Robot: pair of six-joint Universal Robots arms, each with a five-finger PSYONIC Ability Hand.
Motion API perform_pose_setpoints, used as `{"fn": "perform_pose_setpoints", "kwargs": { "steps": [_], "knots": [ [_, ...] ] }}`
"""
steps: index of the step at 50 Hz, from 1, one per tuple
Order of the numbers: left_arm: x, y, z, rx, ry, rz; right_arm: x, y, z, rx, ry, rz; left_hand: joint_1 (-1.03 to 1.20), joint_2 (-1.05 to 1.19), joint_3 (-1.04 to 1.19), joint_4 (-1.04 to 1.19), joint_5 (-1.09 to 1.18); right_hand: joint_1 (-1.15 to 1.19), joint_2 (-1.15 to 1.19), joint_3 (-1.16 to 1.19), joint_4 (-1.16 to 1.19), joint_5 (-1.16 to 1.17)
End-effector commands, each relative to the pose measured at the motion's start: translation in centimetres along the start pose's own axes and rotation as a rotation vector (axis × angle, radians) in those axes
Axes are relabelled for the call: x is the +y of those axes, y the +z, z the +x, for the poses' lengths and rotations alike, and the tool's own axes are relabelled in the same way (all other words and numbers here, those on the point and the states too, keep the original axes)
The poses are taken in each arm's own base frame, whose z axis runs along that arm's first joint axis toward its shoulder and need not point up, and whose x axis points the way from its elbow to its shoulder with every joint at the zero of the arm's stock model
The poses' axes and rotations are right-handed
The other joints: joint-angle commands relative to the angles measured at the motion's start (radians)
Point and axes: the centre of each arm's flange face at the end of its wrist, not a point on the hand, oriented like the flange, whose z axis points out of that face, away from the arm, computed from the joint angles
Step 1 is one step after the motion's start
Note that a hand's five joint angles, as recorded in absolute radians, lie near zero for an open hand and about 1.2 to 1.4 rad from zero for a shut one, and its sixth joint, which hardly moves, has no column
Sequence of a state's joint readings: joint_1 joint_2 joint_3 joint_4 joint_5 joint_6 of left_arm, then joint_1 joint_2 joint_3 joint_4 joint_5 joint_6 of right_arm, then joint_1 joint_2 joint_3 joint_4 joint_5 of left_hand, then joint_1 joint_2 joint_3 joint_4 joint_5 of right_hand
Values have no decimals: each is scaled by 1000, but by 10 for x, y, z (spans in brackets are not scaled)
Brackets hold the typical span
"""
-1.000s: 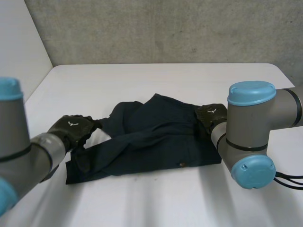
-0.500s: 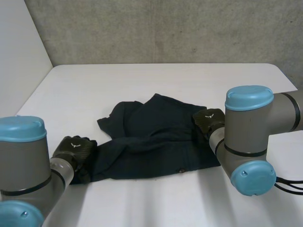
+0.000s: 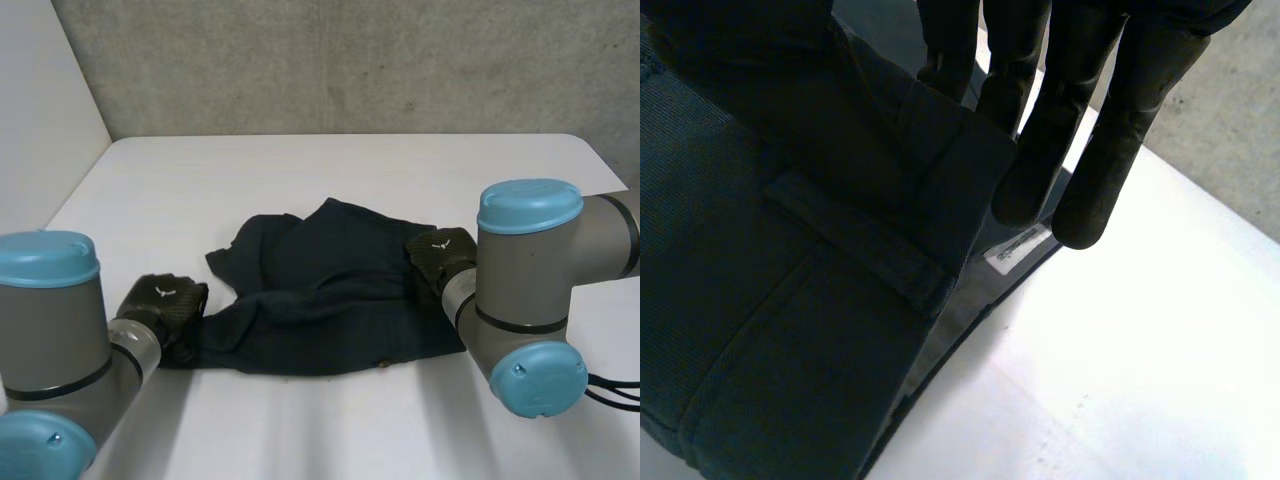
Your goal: Fold the shorts.
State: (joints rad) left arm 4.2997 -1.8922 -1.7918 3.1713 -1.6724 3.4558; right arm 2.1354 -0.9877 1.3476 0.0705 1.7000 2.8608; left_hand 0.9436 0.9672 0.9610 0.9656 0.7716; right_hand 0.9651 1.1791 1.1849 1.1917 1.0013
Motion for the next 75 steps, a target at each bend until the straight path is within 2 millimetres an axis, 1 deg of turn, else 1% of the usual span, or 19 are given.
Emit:
{"fn": "perform_pose_setpoints", "kwargs": {
  "steps": [1,6,16,21,24,27,29,33,37,41,44,48,53,56,58,59,64,70,75],
  "knots": [
    [-16,-20,-3,21,2,43,-14,-15,6,9,-90,33,186,162,169,164,183,431,217,211,205,220],
    [-15,-28,0,65,2,15,-16,-23,6,6,-123,39,-2,-25,-19,-24,-4,431,217,211,205,220],
    [-9,-26,2,72,2,-10,-9,-29,0,-15,-140,19,-61,-84,-78,-83,-63,431,217,211,205,220],
    [-2,-20,3,77,1,-39,-4,-31,-2,-21,-146,5,42,18,24,20,39,431,217,211,205,220],
    [-2,-17,2,72,-1,-41,-3,-32,-2,-23,-148,1,384,361,367,362,382,431,217,211,205,220],
    [-6,-16,0,63,-3,-23,-2,-33,-1,-27,-163,-13,453,429,435,431,450,431,217,211,205,220],
    [-11,-18,-2,53,-5,-2,-6,-40,2,-32,-185,-25,453,429,435,431,450,431,217,211,205,220],
    [-41,-42,-17,2,-19,125,-27,-64,12,-24,-213,9,453,429,435,431,450,431,217,211,205,220],
    [-76,-80,-36,-63,-54,300,-50,-97,23,-3,-270,58,453,429,435,431,450,431,217,211,205,220],
    [-90,-112,-48,-98,-73,361,-66,-132,33,11,-348,78,453,429,435,431,450,431,217,211,205,220],
    [-87,-124,-49,-89,-73,334,-72,-155,38,15,-403,77,453,429,435,431,450,431,217,211,205,220],
    [-70,-134,-39,-1,-65,208,-77,-180,40,11,-441,92,453,429,435,431,450,431,217,211,205,220],
    [-44,-141,-27,98,-64,45,-67,-189,37,-24,-456,49,453,429,435,431,450,431,217,211,205,220],
    [-41,-136,-26,100,-68,35,-50,-183,30,-75,-471,-14,453,429,435,431,450,431,217,211,205,220],
    [-35,-121,-24,105,-65,10,-37,-175,25,-107,-485,-58,453,429,435,431,450,431,217,211,205,220],
    [-31,-114,-23,109,-61,-6,-24,-164,20,-143,-505,-116,453,429,435,431,450,431,217,211,205,220],
    [-17,-78,-16,125,-59,-64,4,-128,9,-185,-520,-228,453,429,435,431,450,431,217,211,205,220],
    [-11,-19,-11,119,-55,-66,4,-93,5,-139,-508,-150,453,429,435,431,450,431,217,211,205,220],
    [-31,22,-19,35,-49,0,-15,-58,7,-56,-480,-43,453,429,435,431,450,431,217,211,205,220]
  ]
}}
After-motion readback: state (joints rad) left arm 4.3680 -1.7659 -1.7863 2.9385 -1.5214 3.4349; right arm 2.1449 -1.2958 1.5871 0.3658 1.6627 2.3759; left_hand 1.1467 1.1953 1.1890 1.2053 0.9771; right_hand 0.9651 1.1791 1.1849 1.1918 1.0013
